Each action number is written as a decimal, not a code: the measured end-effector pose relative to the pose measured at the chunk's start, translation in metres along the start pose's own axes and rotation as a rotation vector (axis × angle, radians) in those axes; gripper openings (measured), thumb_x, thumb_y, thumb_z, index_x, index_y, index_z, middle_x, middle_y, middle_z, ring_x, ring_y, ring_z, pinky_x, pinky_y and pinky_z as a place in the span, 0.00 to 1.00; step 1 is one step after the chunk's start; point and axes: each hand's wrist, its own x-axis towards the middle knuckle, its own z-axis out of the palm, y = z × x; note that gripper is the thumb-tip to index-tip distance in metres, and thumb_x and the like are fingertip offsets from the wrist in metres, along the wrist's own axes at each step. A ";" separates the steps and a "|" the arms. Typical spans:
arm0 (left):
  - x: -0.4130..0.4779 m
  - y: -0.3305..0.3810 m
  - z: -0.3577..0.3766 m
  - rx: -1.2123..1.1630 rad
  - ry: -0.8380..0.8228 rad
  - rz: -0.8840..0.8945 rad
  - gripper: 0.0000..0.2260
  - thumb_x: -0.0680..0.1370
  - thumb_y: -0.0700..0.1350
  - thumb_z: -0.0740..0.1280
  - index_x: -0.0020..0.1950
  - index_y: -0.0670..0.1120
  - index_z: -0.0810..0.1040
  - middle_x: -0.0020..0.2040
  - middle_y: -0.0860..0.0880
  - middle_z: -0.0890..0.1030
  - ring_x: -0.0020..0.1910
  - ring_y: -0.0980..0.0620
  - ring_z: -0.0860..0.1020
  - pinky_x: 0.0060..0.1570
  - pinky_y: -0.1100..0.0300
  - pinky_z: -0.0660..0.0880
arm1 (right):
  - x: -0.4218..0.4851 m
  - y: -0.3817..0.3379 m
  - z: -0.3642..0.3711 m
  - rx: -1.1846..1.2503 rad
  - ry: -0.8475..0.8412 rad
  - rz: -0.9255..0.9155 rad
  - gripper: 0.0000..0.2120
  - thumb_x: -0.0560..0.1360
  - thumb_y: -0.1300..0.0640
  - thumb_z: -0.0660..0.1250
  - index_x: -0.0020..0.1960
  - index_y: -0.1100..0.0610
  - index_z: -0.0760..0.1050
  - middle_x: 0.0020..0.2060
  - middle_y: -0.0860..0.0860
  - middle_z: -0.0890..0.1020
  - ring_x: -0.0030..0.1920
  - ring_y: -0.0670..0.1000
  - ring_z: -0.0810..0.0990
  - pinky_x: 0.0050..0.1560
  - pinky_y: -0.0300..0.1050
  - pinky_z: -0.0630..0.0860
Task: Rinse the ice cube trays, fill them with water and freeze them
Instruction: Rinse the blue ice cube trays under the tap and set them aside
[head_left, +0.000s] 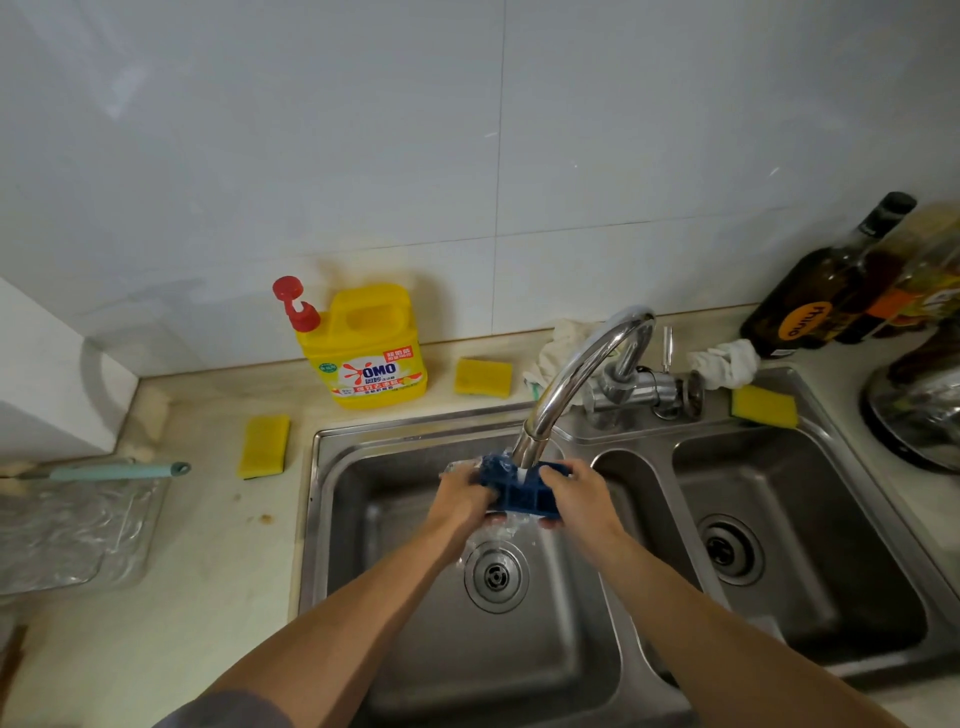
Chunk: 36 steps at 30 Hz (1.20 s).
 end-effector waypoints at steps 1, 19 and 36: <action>-0.001 0.000 0.003 -0.075 -0.030 -0.033 0.11 0.79 0.34 0.64 0.54 0.47 0.81 0.49 0.44 0.85 0.47 0.47 0.85 0.42 0.57 0.83 | 0.002 -0.001 -0.003 0.019 0.026 0.015 0.06 0.80 0.57 0.67 0.57 0.56 0.76 0.52 0.55 0.80 0.48 0.53 0.82 0.33 0.43 0.80; -0.006 -0.015 -0.002 -0.233 0.038 -0.149 0.28 0.83 0.65 0.50 0.59 0.46 0.80 0.52 0.43 0.85 0.51 0.45 0.84 0.42 0.55 0.82 | -0.010 -0.018 -0.002 0.067 -0.074 0.083 0.14 0.83 0.49 0.60 0.53 0.56 0.80 0.49 0.58 0.84 0.49 0.57 0.85 0.54 0.58 0.84; -0.009 0.001 0.006 -0.110 -0.014 -0.076 0.29 0.83 0.65 0.49 0.56 0.46 0.82 0.48 0.45 0.87 0.49 0.47 0.86 0.42 0.57 0.82 | -0.007 -0.002 -0.020 0.219 0.011 0.250 0.17 0.84 0.48 0.61 0.61 0.61 0.77 0.55 0.61 0.83 0.53 0.61 0.84 0.48 0.55 0.83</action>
